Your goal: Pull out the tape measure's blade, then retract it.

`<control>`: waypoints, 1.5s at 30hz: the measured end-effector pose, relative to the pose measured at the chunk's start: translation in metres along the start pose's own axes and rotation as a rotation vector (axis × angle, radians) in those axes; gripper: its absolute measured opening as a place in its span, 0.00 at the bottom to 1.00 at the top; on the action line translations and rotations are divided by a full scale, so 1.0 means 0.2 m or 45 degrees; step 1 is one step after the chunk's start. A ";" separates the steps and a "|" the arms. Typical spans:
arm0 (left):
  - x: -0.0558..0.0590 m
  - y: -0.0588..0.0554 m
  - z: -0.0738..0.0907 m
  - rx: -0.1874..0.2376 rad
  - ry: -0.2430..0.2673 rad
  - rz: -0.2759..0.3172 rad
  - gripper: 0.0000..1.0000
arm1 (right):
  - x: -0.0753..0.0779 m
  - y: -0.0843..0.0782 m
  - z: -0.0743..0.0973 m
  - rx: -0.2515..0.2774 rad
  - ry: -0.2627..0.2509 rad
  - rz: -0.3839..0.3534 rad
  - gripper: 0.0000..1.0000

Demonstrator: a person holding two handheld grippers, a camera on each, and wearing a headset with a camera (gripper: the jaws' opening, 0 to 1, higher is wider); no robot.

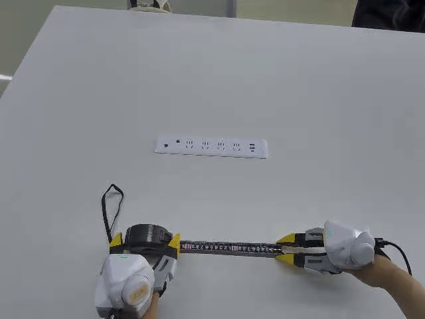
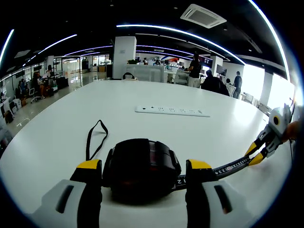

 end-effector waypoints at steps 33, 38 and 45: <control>0.00 -0.03 0.00 -0.028 0.035 0.089 0.63 | -0.01 0.01 0.02 -0.005 0.011 -0.029 0.11; 0.00 -0.03 0.01 -0.021 0.036 0.100 0.62 | -0.02 0.01 0.01 -0.006 0.010 -0.028 0.11; -0.01 -0.04 0.00 -0.019 0.031 0.090 0.63 | -0.03 0.02 -0.01 -0.005 0.019 -0.027 0.11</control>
Point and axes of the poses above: the centre of the closed fingertips' face, and the gripper's own axes: z roughly backward along the fingers, x roughly to its right, y roughly out of its top, the point moved 2 cm from there along z, roughly backward along the fingers, and after that the axes turned 15 degrees about -z, right-handed, at the moved point
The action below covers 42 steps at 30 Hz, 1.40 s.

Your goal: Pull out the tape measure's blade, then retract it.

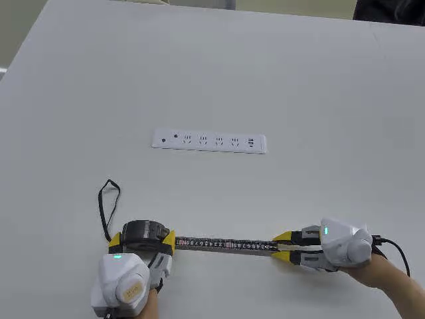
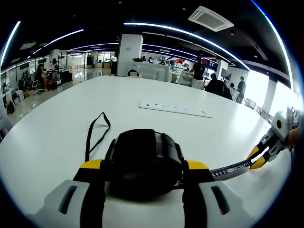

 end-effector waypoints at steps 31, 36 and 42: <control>-0.01 0.01 -0.03 -0.003 0.067 0.048 0.68 | -0.03 0.00 0.00 -0.013 -0.006 -0.009 0.12; 0.00 0.01 -0.02 -0.001 0.077 0.037 0.67 | -0.02 0.00 0.01 -0.008 -0.010 -0.012 0.12; 0.00 0.01 -0.02 -0.004 0.075 0.028 0.66 | -0.04 0.03 -0.02 0.012 -0.008 -0.013 0.12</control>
Point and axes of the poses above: the centre of the closed fingertips' face, and the gripper's own axes: z roughly backward along the fingers, x roughly to its right, y roughly out of its top, the point moved 2 cm from there along z, roughly backward along the fingers, and after that the axes turned 15 degrees about -z, right-handed, at the moved point
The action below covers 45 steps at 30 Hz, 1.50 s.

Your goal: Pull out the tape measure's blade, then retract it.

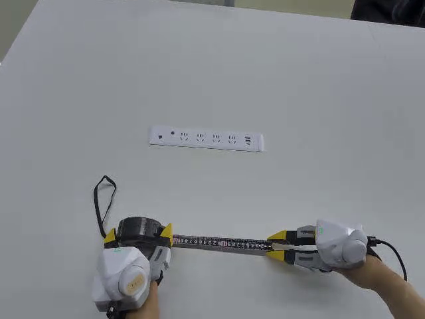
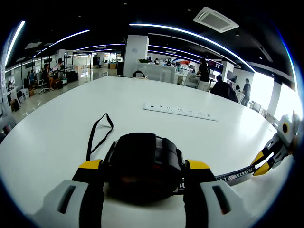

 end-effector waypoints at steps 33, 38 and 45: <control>0.00 -0.01 -0.01 -0.005 -0.037 -0.009 0.64 | -0.05 0.10 -0.17 0.029 0.025 -0.012 0.11; 0.00 0.00 0.00 -0.006 -0.042 -0.004 0.64 | -0.06 0.12 -0.20 0.036 0.031 -0.009 0.11; 0.00 -0.02 -0.01 -0.008 -0.053 -0.005 0.64 | -0.08 0.15 -0.24 0.047 0.039 -0.005 0.12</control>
Point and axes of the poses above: the centre of the closed fingertips' face, and the gripper's own axes: z roughly backward along the fingers, x roughly to its right, y roughly out of its top, the point moved 2 cm from there along z, roughly backward along the fingers, and after that the axes turned 15 degrees about -z, right-handed, at the moved point
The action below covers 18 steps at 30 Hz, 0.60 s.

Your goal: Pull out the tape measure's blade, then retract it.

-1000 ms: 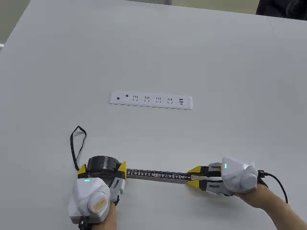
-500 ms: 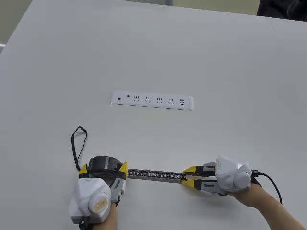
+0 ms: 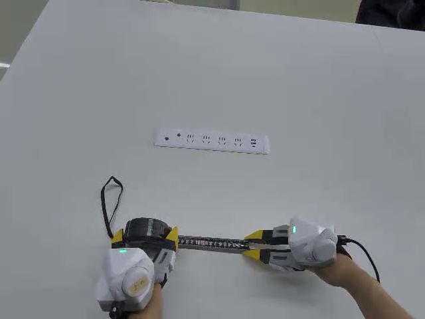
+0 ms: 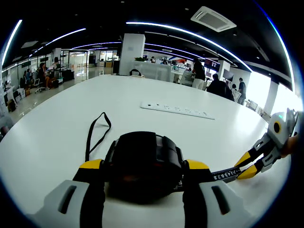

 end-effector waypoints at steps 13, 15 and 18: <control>-0.01 -0.01 0.00 -0.002 -0.015 0.009 0.63 | -0.03 0.05 -0.08 0.023 0.014 -0.011 0.11; -0.01 -0.01 0.00 -0.002 -0.016 0.010 0.63 | -0.03 0.05 -0.08 0.023 0.015 -0.010 0.11; -0.01 -0.01 0.00 -0.003 -0.018 0.012 0.63 | -0.03 0.06 -0.10 0.029 0.014 -0.013 0.11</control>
Point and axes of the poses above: the centre of the closed fingertips' face, and the gripper's own axes: z roughly backward along the fingers, x roughly to its right, y roughly out of its top, the point moved 2 cm from there along z, roughly backward along the fingers, and after that the axes turned 15 degrees about -z, right-handed, at the moved point
